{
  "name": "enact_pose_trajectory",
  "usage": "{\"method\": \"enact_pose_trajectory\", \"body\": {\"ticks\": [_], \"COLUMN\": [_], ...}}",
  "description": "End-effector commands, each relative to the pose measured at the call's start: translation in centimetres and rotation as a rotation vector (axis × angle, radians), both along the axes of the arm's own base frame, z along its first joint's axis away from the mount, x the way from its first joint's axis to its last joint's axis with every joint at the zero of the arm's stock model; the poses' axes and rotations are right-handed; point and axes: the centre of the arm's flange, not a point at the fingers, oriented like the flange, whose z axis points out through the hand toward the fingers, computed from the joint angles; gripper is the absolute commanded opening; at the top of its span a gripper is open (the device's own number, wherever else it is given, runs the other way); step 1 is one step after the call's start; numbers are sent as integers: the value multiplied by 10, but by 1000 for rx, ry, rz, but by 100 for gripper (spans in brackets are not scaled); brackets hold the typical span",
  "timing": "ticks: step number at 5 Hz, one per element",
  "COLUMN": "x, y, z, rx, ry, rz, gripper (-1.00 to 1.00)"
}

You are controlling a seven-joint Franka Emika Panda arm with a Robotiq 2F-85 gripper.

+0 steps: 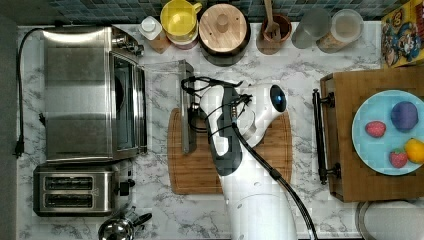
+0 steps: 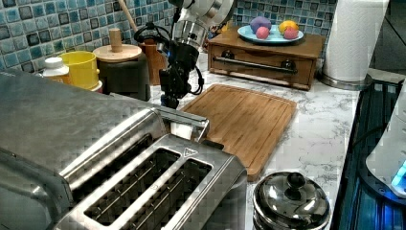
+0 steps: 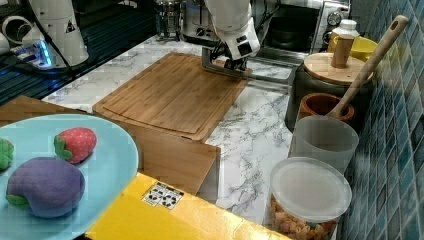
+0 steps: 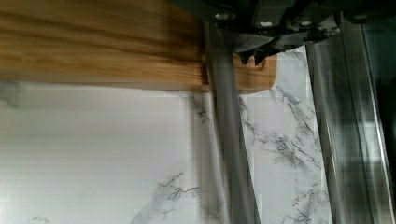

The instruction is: Close the oven.

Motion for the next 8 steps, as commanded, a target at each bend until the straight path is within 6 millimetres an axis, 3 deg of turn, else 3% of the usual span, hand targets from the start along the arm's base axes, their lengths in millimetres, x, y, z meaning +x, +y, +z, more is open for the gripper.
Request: {"method": "enact_pose_trajectory", "body": {"ticks": [1, 3, 6, 8], "x": [27, 31, 17, 17], "y": [149, 195, 241, 292], "z": [159, 176, 248, 271], "rx": [24, -126, -185, -328], "ry": [-183, -158, -259, -230], "rz": [138, 188, 214, 240], "gripper": [-100, -100, -100, -100]}}
